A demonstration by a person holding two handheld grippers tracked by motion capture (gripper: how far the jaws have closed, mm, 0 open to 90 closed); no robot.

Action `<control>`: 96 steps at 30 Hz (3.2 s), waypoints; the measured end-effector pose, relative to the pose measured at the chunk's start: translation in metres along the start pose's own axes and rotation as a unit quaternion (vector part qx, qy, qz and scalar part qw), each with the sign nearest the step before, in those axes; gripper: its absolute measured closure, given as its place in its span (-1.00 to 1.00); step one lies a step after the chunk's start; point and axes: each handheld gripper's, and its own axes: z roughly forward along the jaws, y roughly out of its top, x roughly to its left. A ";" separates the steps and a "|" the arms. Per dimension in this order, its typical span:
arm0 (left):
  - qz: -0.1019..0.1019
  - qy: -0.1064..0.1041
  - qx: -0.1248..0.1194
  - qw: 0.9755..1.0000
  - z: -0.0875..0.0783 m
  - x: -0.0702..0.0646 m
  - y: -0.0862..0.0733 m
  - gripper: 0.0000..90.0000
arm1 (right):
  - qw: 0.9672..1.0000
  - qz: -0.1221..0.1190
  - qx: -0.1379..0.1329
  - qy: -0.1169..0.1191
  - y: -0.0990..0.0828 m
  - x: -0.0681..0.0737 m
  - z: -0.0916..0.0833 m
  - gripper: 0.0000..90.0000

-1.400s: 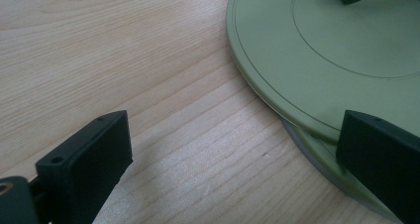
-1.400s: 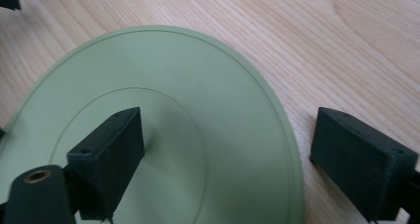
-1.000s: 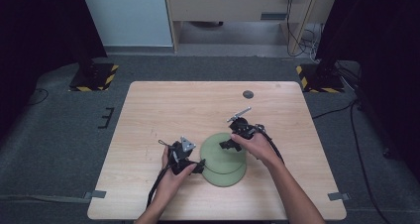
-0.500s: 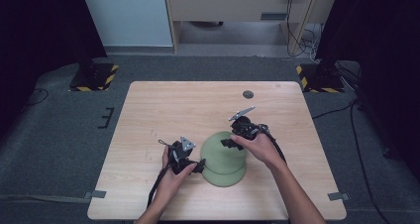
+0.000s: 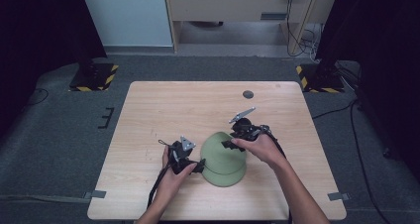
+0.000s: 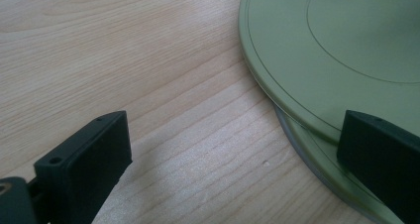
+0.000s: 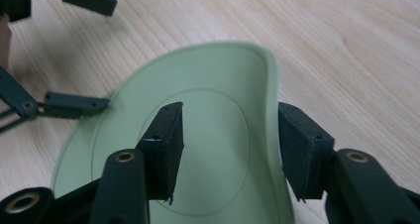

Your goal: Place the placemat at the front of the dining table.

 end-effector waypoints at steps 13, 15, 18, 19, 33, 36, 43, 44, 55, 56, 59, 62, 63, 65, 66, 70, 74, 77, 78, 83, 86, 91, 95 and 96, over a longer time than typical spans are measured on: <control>0.001 0.000 -0.001 1.000 0.000 0.000 0.000 -1.00 | 0.999 -0.005 -0.016 -0.040 -0.004 -0.006 -0.001 0.83; 0.001 -0.001 -0.001 1.000 0.000 0.000 0.000 -1.00 | 0.999 0.004 -0.017 -0.043 -0.004 -0.006 -0.001 0.86; 0.001 -0.002 -0.002 1.000 0.000 0.001 0.000 -1.00 | 0.999 0.009 -0.019 -0.043 -0.005 -0.007 -0.001 0.88; 0.001 -0.002 -0.002 1.000 0.000 0.001 0.000 -1.00 | 0.999 0.011 -0.020 -0.044 -0.005 -0.007 -0.001 0.89; -0.001 0.001 -0.003 1.000 -0.001 0.002 0.000 -0.98 | 0.998 0.021 -0.038 -0.033 -0.002 -0.008 -0.014 0.90; 0.000 0.001 -0.004 1.000 -0.001 0.002 0.000 -0.98 | 0.998 0.021 -0.040 -0.037 -0.002 -0.009 -0.017 0.90; 0.000 0.001 -0.004 1.000 -0.001 0.002 0.000 -0.98 | 0.998 0.021 -0.044 -0.043 -0.002 -0.011 -0.022 0.90; 0.000 0.001 -0.004 1.000 -0.001 0.001 0.000 -0.98 | 0.998 0.022 -0.044 -0.044 -0.002 -0.012 -0.023 0.90; 0.000 0.001 -0.004 1.000 -0.001 0.002 0.000 -0.98 | 0.997 0.024 -0.044 -0.050 -0.006 -0.014 -0.027 0.90; 0.001 0.001 -0.004 1.000 -0.001 0.002 0.000 -0.98 | 0.997 0.025 -0.044 -0.050 -0.007 -0.015 -0.027 0.90; 0.001 0.001 -0.004 1.000 -0.001 0.002 0.000 -0.98 | 0.997 0.027 -0.044 -0.051 -0.011 -0.016 -0.027 0.90; 0.001 0.002 -0.005 1.000 0.000 0.001 0.000 -0.98 | 0.997 0.029 -0.045 -0.051 -0.014 -0.017 -0.028 0.90; 0.001 0.002 -0.005 1.000 0.000 0.001 0.000 -0.98 | 0.997 0.031 -0.045 -0.052 -0.015 -0.018 -0.028 0.90; 0.001 0.002 -0.005 1.000 0.000 0.002 0.000 -0.98 | 0.997 0.031 -0.046 -0.052 -0.016 -0.019 -0.029 0.90; 0.001 0.002 -0.005 1.000 0.000 0.002 0.000 -0.98 | 0.997 0.031 -0.046 -0.052 -0.017 -0.019 -0.029 0.90; 0.002 0.002 -0.006 1.000 -0.001 0.001 0.000 -0.98 | 0.997 0.035 -0.049 -0.054 -0.019 -0.021 -0.032 0.90; 0.001 0.006 -0.008 1.000 -0.002 0.003 0.000 -0.95 | 0.997 0.035 -0.053 -0.054 -0.018 -0.021 -0.035 0.90; -0.004 0.010 -0.009 1.000 -0.004 0.008 0.000 -0.94 | 0.996 0.035 -0.054 -0.056 -0.016 -0.021 -0.039 0.90; -0.007 0.013 -0.011 1.000 -0.005 0.010 0.001 -0.94 | 0.996 0.033 -0.055 -0.056 -0.015 -0.021 -0.040 0.90; -0.028 0.018 -0.017 0.999 -0.011 0.024 0.002 -0.94 | 0.996 0.031 -0.057 -0.057 -0.008 -0.017 -0.045 0.90; -0.036 0.024 -0.016 0.999 -0.014 0.032 0.001 -0.94 | 0.996 0.027 -0.055 -0.057 -0.004 -0.015 -0.047 0.90; -0.042 0.044 -0.010 0.998 -0.016 0.046 -0.001 -0.94 | 0.997 0.022 -0.054 -0.056 0.005 -0.014 -0.049 0.90; -0.053 0.050 -0.010 0.997 -0.019 0.063 -0.002 -0.95 | 0.997 0.024 -0.055 -0.054 0.013 -0.017 -0.050 0.90; -0.056 0.053 -0.011 0.997 -0.021 0.068 -0.003 -0.95 | 0.997 0.025 -0.054 -0.053 0.015 -0.018 -0.050 0.90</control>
